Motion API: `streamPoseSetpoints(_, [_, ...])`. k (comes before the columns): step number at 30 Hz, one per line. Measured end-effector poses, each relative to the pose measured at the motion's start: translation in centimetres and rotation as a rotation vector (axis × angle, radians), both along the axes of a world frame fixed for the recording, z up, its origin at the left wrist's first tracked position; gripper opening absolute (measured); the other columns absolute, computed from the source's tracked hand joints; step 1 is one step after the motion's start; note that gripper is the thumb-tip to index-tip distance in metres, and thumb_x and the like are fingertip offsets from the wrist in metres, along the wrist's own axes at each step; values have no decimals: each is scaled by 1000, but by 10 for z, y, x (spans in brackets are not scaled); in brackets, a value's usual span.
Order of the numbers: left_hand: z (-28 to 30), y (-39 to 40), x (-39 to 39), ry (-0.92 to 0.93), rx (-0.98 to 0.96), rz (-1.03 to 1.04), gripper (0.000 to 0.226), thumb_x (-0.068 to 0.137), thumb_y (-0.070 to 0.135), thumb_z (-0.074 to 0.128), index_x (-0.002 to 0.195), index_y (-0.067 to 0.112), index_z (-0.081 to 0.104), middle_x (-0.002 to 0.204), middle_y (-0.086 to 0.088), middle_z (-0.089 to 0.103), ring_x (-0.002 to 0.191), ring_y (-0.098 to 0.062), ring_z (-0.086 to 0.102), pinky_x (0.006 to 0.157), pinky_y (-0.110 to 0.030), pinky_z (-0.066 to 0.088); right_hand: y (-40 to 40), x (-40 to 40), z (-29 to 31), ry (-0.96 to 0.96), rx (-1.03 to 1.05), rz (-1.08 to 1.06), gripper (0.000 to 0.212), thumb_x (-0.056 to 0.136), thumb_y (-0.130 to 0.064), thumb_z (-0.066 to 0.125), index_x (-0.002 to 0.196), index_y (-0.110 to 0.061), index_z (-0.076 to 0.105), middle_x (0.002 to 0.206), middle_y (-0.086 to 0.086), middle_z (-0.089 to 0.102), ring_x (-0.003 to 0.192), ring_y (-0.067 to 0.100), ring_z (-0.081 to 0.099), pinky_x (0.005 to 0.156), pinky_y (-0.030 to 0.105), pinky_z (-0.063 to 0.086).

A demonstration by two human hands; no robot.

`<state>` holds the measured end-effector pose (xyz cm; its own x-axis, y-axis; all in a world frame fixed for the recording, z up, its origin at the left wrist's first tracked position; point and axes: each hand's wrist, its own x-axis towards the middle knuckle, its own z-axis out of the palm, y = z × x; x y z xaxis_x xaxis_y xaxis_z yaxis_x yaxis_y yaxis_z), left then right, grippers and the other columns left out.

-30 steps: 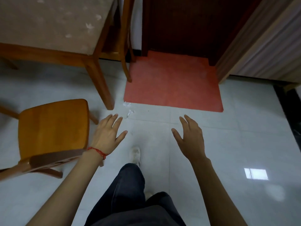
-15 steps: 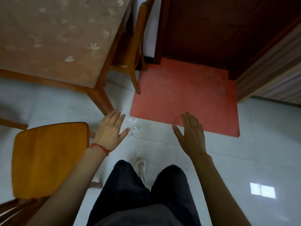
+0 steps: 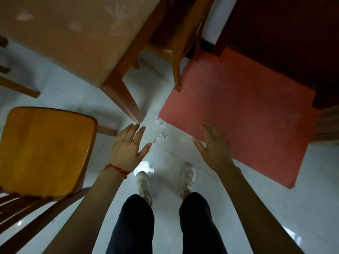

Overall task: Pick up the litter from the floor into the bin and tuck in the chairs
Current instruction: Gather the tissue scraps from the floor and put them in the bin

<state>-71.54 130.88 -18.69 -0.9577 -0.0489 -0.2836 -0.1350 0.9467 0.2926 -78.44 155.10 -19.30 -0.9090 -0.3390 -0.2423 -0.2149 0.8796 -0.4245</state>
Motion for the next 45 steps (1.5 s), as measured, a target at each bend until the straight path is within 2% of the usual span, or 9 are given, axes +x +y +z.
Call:
streamPoseSetpoints(9, [-198,2,-33,17,47,101,78,92,57,15,120,-5,56,121,-27,57,112,-44,53,93,-53,40,-23,-75,-192,43,53,226,52,92,-36,51,134,-7,42,144,14,38,132,28,34,105,37,27])
streamPoseSetpoints(13, [-309,-2,-36,-7,49,140,82,91,59,13,120,-4,56,122,-27,57,112,-44,52,93,-53,40,-39,-93,-290,165,5,307,46,84,-25,65,119,3,56,126,24,55,114,38,53,94,45,42])
streamPoseSetpoints(16, [-386,-5,-38,-6,44,161,81,91,58,13,120,-4,56,121,-27,57,111,-45,53,91,-54,42,-43,-109,-365,205,43,399,47,84,-28,58,120,3,55,126,25,54,113,39,54,95,46,42])
streamPoseSetpoints(22, [-518,-1,-42,50,72,224,54,84,36,51,119,-4,56,122,-28,56,112,-46,52,91,-55,41,-43,-141,-501,200,87,501,50,88,-29,60,128,-2,48,134,21,48,122,37,46,102,46,33])
streamPoseSetpoints(26, [-587,6,-44,107,100,280,51,79,27,57,119,-6,56,123,-29,55,113,-47,51,92,-56,39,-51,-152,-572,232,33,524,48,87,-25,59,126,1,50,130,24,51,120,39,47,100,46,35])
streamPoseSetpoints(31, [-644,17,-40,169,115,340,52,84,32,52,119,-5,56,123,-28,55,113,-45,51,93,-53,40,-75,-152,-644,373,-91,523,45,83,-22,65,118,5,57,119,25,59,108,39,57,91,48,45])
streamPoseSetpoints(38, [-676,34,-33,264,132,395,56,85,37,43,121,-5,55,123,-26,56,114,-42,52,94,-52,40,-115,-144,-705,252,-183,537,43,84,-24,64,122,-6,56,125,16,56,115,32,50,96,40,37])
streamPoseSetpoints(41, [-684,41,-39,292,158,422,57,86,38,43,124,-4,53,125,-25,54,116,-41,50,95,-51,39,-123,-147,-717,294,-157,564,38,84,-22,61,118,-6,59,113,15,62,106,33,54,90,40,39])
streamPoseSetpoints(45, [-696,46,-57,349,198,460,50,84,24,58,125,-4,52,126,-26,53,116,-41,49,96,-50,40,-121,-149,-723,391,-184,571,22,80,-13,63,96,1,67,84,19,64,83,35,60,75,37,49])
